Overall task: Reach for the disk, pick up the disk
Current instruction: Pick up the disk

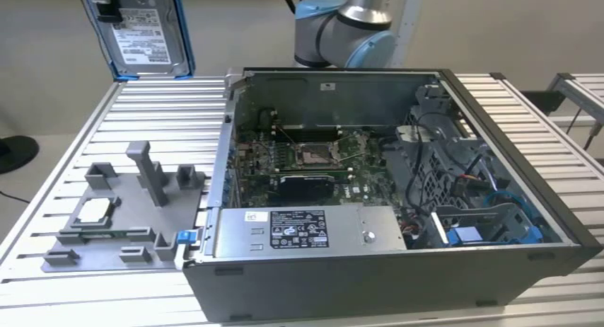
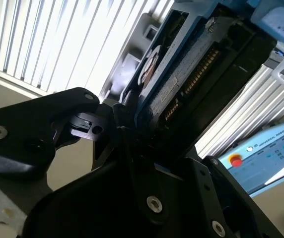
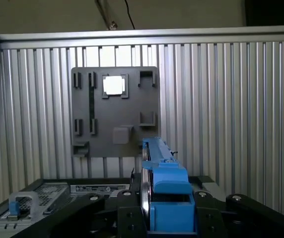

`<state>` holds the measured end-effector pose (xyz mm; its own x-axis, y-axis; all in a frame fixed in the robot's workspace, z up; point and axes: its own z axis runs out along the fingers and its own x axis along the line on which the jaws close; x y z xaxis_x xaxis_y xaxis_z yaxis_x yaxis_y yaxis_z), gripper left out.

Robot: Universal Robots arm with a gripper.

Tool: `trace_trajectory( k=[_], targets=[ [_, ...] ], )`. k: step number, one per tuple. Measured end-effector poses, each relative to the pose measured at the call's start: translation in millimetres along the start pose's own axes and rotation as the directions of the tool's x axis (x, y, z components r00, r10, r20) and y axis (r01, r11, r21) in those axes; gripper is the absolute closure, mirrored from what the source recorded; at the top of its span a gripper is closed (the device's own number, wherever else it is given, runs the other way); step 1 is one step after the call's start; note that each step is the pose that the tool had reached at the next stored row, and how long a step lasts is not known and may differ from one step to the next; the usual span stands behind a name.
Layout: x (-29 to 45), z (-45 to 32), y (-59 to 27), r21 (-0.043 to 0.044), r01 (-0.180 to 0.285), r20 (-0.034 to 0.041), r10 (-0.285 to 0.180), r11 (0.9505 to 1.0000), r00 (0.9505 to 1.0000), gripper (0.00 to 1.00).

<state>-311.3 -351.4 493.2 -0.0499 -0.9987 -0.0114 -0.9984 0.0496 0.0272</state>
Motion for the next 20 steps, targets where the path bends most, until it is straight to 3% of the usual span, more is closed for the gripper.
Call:
trace_trajectory(
  k=[20],
  targets=[
    [-1.8,-1.0,-37.0,-0.0001,0.0,0.0,0.0,1.0,1.0,1.0]
  ],
)
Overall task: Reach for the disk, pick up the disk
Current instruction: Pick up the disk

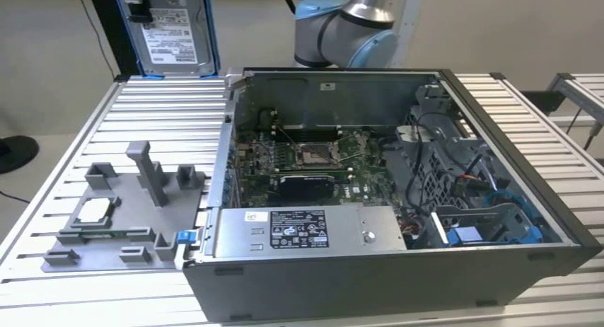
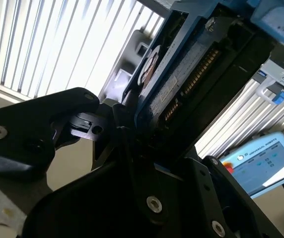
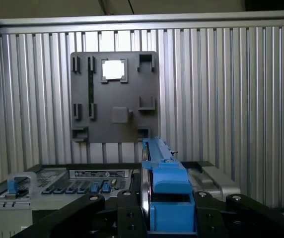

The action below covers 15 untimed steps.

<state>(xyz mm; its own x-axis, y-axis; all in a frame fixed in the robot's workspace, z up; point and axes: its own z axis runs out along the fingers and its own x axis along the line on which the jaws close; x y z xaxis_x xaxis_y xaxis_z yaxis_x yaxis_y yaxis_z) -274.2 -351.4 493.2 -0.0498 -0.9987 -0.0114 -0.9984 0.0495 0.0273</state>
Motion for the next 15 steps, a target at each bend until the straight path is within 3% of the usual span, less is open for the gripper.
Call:
trace_trajectory(
  k=[15],
  targets=[
    [-1.7,-0.9,-33.7,0.0,0.0,0.0,0.0,1.0,1.0,1.0]
  ],
)
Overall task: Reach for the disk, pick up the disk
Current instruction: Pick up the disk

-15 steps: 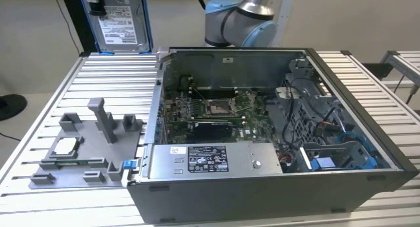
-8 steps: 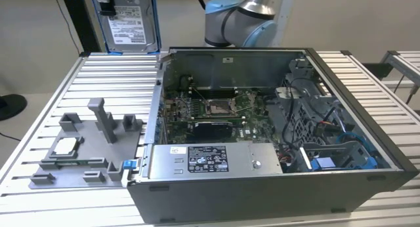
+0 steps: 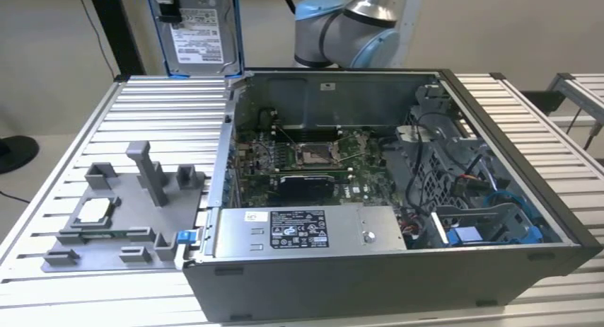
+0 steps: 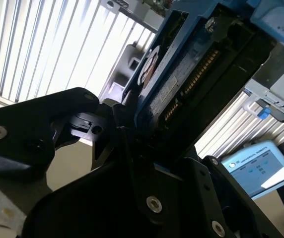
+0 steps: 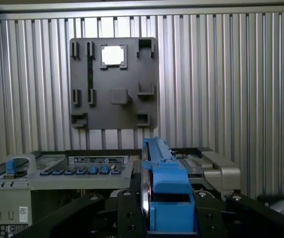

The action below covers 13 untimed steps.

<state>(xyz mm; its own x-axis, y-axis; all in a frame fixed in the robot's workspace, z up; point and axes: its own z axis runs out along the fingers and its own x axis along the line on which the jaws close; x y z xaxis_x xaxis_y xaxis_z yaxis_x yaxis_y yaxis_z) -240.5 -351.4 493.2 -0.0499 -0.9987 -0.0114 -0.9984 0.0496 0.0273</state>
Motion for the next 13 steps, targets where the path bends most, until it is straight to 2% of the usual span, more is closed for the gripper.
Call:
trace_trajectory(
  k=[13],
  targets=[
    [-1.4,-0.8,-28.5,0.0,0.0,0.0,0.0,1.0,1.0,1.0]
  ],
)
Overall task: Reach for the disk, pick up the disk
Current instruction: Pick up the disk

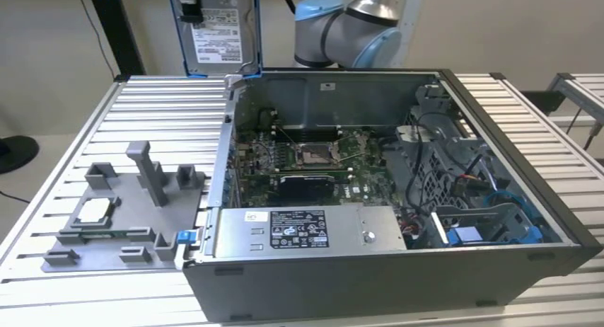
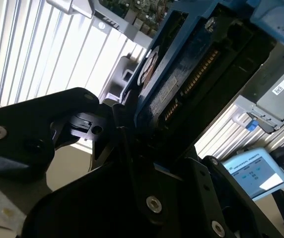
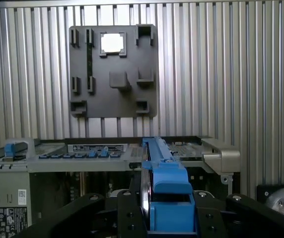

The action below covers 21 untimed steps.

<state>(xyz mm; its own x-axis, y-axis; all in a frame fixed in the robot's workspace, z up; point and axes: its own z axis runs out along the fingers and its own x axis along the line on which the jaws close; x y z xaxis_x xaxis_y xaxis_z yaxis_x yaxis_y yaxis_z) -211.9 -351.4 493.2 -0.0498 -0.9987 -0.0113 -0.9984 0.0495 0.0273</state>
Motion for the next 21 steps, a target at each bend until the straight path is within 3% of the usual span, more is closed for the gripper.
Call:
trace_trajectory(
  k=[21],
  targets=[
    [-2.3,-1.2,-46.2,0.0,0.0,0.0001,0.0,1.0,1.0,1.0]
  ],
)
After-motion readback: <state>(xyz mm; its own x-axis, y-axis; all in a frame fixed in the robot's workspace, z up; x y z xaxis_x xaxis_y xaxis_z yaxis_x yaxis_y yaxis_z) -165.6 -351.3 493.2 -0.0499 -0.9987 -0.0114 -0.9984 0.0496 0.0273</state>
